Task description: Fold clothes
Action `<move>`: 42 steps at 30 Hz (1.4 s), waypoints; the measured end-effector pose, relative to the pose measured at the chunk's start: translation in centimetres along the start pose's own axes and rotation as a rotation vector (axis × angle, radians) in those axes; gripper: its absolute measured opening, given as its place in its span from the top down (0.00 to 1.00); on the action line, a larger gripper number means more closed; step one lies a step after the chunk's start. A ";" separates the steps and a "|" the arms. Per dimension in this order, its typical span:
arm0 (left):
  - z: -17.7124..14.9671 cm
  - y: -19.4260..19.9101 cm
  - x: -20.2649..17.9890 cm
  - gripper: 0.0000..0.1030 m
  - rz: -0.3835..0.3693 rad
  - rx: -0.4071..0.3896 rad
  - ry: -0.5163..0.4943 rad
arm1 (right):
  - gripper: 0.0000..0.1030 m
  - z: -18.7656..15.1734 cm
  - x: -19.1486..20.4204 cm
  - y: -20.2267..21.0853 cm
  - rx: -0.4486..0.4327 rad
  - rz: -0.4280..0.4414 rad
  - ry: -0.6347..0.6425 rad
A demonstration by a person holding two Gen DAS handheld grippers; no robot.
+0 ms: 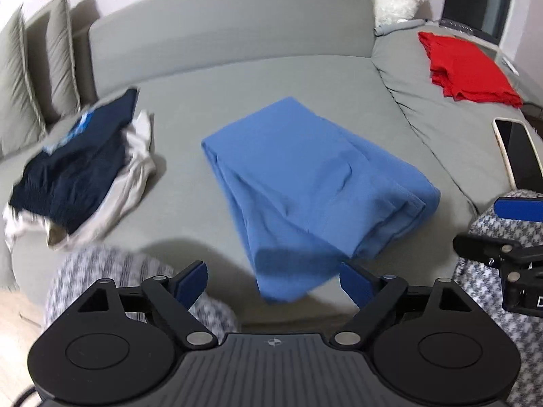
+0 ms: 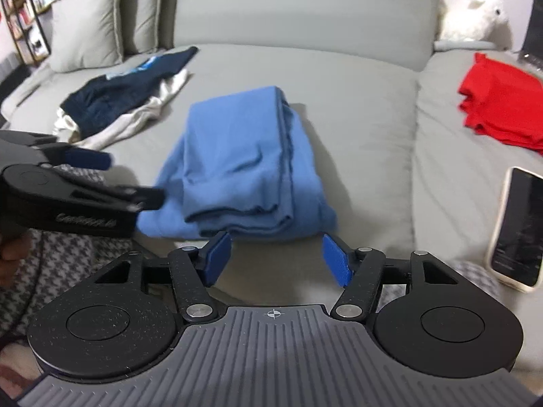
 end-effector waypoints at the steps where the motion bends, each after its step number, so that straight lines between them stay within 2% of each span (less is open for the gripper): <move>1: -0.1 0.2 0.4 0.16 -0.005 -0.005 0.015 | 0.30 -0.1 -0.2 0.3 -0.007 -0.008 -0.003; 5: -0.2 0.3 1.2 0.15 -0.001 -0.023 0.046 | 0.27 -0.3 0.6 1.8 -0.051 -0.064 0.031; 10: -0.7 0.7 2.1 0.16 -0.023 -0.049 0.083 | 0.26 -0.2 1.7 2.7 -0.088 -0.066 0.026; 17: -0.7 2.8 1.5 0.15 -0.080 -0.143 0.039 | 0.24 -0.5 2.8 3.3 -0.073 -0.072 -0.006; 21: -0.8 2.8 0.9 0.15 -0.069 -0.140 0.019 | 0.22 -1.2 3.4 3.8 -0.069 -0.047 -0.034; 28: -1.2 2.0 0.2 0.14 -0.042 -0.100 -0.019 | 0.22 -1.6 2.9 4.3 -0.092 -0.069 -0.029; 42: -1.5 1.6 0.7 0.14 -0.052 -0.078 0.000 | 0.21 -2.0 2.9 3.6 -0.064 -0.068 -0.022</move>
Point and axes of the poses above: each gripper's, at about its wrist camera, not at the fingertips, and y roughly against the way its jaws point, x to its left, z to its top, the point moved 8 cm from there along -y, roughly the way its jaws point, and after that the axes turned 1 degree about y, right-handed, at the moved point
